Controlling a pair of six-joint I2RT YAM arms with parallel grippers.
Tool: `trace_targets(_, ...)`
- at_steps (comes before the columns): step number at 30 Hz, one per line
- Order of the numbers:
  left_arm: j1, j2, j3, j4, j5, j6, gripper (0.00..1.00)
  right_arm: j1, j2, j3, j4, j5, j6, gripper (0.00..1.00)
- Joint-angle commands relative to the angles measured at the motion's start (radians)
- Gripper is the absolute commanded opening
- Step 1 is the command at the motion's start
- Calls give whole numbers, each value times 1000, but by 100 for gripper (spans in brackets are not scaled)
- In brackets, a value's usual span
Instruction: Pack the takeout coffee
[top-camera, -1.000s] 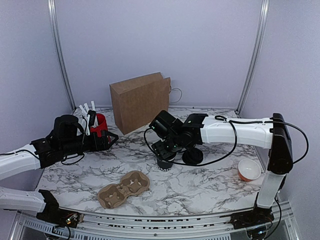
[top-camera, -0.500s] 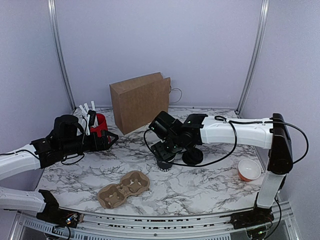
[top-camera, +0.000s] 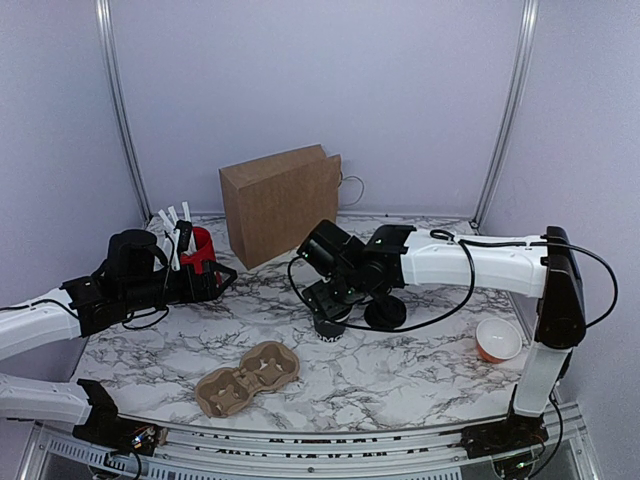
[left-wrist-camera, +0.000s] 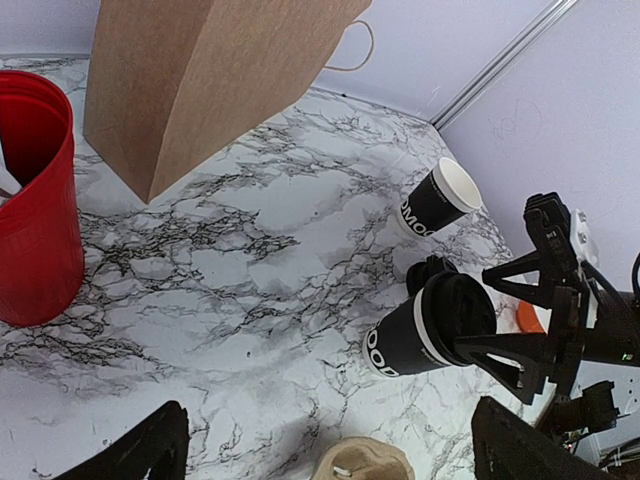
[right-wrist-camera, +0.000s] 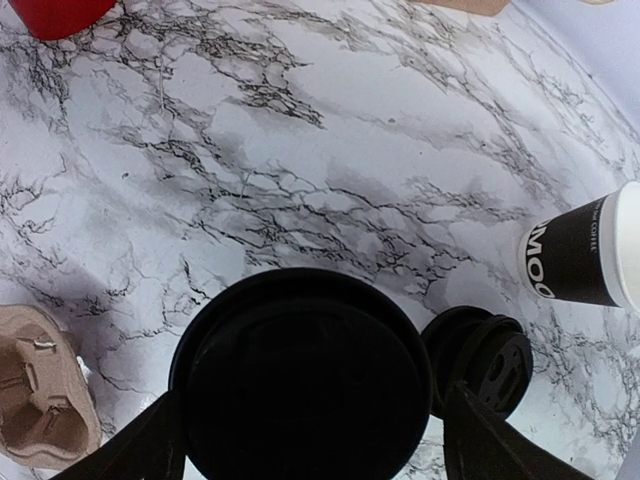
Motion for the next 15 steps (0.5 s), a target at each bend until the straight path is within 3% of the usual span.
trace_targets(1, -5, 12, 6, 29, 13, 13, 99, 11, -6, 48, -19, 28, 19, 85)
trace_targets(15, -6, 120, 79, 39, 52, -40, 99, -40, -174, -77, 116, -52, 6, 86)
